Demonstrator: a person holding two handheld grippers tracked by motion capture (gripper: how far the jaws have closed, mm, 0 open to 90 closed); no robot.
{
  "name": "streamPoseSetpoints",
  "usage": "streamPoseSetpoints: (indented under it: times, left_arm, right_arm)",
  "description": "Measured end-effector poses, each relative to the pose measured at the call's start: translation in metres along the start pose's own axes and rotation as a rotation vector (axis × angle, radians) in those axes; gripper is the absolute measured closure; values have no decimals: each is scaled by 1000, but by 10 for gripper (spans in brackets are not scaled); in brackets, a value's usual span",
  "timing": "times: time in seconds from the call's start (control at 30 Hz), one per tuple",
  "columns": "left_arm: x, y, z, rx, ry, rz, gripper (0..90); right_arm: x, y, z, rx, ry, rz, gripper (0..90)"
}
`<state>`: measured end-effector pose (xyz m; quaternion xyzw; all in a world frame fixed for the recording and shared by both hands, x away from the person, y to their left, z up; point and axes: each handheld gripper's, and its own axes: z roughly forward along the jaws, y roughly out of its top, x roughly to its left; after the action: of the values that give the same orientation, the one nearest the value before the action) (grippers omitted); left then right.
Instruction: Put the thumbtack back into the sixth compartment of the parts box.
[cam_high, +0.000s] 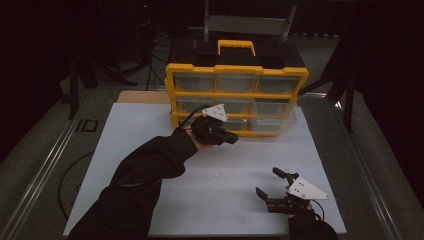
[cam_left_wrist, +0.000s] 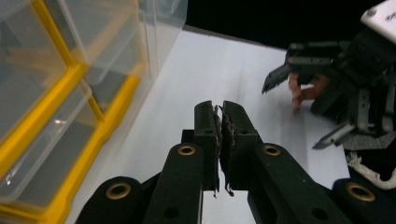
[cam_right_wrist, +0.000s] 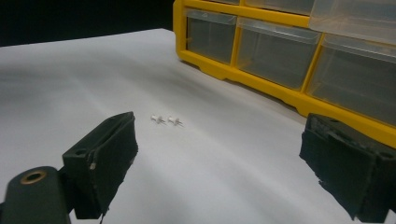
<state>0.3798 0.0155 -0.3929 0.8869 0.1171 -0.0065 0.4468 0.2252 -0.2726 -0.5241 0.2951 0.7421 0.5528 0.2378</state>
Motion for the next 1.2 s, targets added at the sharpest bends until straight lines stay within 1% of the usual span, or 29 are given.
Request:
streamPoseSetpoints:
  times: [0.07,0.1,0.27,0.43,0.5,0.7,0.83,0.87,0.9,0.93,0.97,1.03,1.1,1.2]
  left_arm:
    - [0,2,0,-6,-1,0,861]
    - [-1,9,0,-9,-6,12,861]
    - [-2,24,-3,-25,-14,32,861]
    - [-2,38,-6,-42,-11,53,861]
    - [-1,43,-6,-56,-13,52,861]
    - [1,54,-3,-73,-16,57,861]
    - [5,65,-1,-89,-16,66,861]
    - [5,65,-1,-89,-16,66,861]
    - [7,72,0,-97,-14,71,861]
    - [8,74,1,-100,-11,75,861]
    - [9,76,1,-103,-16,72,861]
    - [12,81,3,-110,-14,72,861]
    - [15,84,4,-123,-13,66,861]
    - [21,89,9,-130,-12,58,861]
  right_arm:
    - [0,0,0,-1,1,1,104]
    - [0,0,0,-1,0,1,104]
    - [0,0,0,-1,1,3,104]
    - [0,0,0,-2,1,2,104]
    - [0,0,0,-2,1,4,104]
    - [0,0,0,-3,3,5,104]
    - [0,0,-1,-4,3,5,104]
    - [0,0,-1,-4,3,5,104]
    - [0,0,-1,-4,3,4,104]
    - [-1,0,-1,-4,3,6,104]
    - [-1,0,-1,-3,3,8,104]
    - [-1,0,-1,-4,3,9,104]
    - [-1,0,-1,-4,4,10,104]
    - [0,0,-1,-3,4,11,104]
